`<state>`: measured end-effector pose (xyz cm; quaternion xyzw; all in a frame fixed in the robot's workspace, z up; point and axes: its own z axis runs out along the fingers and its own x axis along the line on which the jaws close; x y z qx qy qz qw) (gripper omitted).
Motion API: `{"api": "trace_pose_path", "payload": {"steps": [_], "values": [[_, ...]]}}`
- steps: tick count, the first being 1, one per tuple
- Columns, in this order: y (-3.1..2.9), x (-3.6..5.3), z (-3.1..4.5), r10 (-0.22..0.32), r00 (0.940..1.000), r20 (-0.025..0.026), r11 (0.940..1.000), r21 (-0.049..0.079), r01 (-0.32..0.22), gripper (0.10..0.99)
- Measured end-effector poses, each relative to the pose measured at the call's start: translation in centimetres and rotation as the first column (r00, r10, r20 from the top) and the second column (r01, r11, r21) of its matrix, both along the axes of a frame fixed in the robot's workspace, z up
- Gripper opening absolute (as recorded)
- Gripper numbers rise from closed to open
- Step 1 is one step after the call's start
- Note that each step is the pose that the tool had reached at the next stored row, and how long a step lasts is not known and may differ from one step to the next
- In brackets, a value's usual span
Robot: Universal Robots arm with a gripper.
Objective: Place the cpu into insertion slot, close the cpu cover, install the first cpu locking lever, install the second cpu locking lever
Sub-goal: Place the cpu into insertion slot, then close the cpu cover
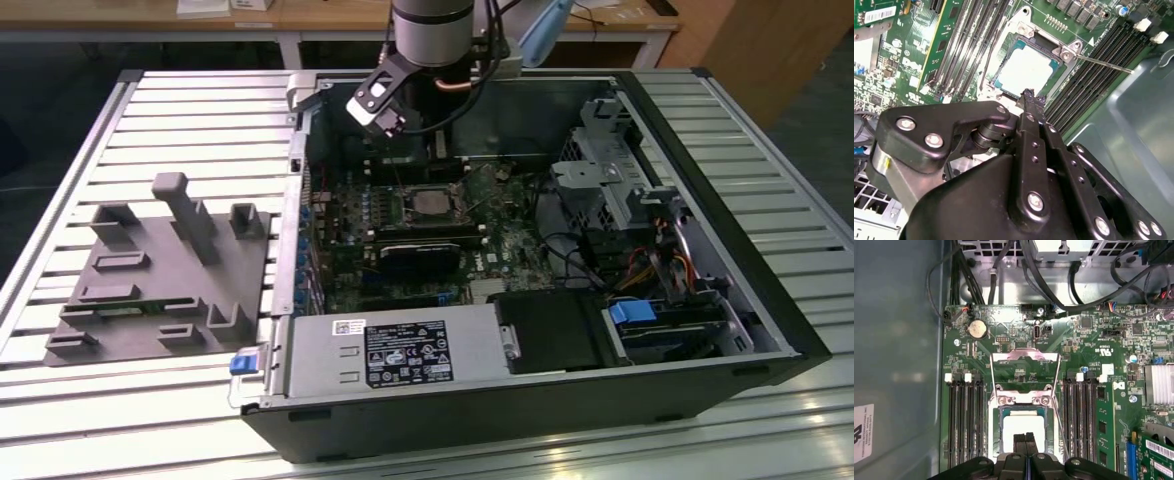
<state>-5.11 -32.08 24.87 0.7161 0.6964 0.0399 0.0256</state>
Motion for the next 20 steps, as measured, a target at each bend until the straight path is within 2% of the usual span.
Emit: {"api": "trace_pose_path", "payload": {"steps": [13,20], "values": [[0.0,0.0,0.18,0.0,1.0,-0.0002,1.0,0.0,0.0,0.106],[0.0,0.0,0.99,0.0,1.0,-0.0002,1.0,-0.001,0.0,0.106]]}}
